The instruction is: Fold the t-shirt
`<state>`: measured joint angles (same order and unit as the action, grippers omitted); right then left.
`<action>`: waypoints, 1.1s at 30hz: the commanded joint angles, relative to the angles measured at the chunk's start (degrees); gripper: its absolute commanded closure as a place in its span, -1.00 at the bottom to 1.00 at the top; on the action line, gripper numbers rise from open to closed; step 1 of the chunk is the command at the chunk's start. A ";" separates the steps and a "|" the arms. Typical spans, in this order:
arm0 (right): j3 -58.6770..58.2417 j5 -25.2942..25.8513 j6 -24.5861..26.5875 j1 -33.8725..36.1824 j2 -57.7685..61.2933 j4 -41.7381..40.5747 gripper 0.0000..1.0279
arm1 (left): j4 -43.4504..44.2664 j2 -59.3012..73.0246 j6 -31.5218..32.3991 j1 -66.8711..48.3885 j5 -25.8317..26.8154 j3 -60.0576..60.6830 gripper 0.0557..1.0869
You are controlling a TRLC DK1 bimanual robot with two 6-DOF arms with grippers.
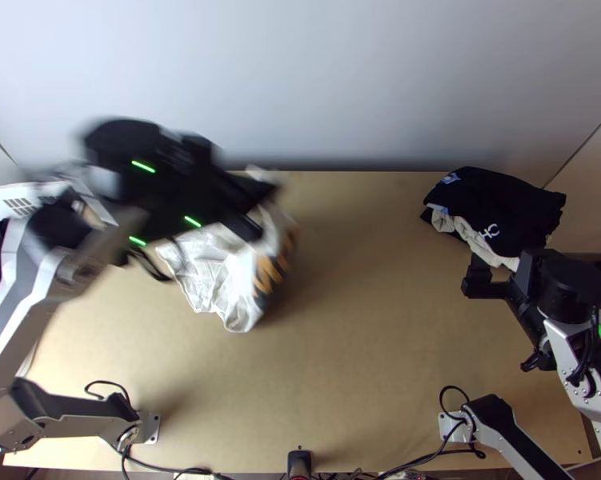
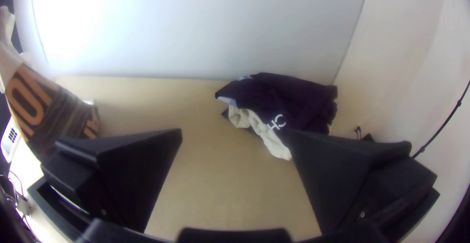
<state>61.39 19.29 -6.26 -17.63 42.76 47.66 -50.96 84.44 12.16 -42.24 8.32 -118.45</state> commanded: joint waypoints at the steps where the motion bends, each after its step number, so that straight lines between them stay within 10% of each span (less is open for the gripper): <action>1: -0.04 0.05 0.37 2.42 -1.02 0.68 -0.92 | -0.37 6.08 -0.12 -19.46 -0.41 1.91 0.92; 8: -1.44 0.05 0.64 3.39 -3.04 3.05 -0.92 | -0.63 13.55 -0.12 -32.64 -0.14 1.21 0.86; 16: -5.14 0.05 1.60 3.39 -7.34 4.20 -0.92 | -5.64 22.43 1.11 -37.74 -2.43 -10.92 -0.91; 25: -6.81 -0.04 1.60 1.28 -6.90 4.02 -0.93 | -7.84 15.84 -7.68 -32.91 -14.03 -7.41 -0.90; 33: -5.66 -2.50 1.78 -4.70 -2.68 3.05 -0.93 | -14.43 12.94 -8.38 -19.46 -14.03 -7.05 -0.90</action>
<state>55.22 18.41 -4.62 -17.98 37.36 51.70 -61.32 99.81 5.32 -70.83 -4.12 -126.06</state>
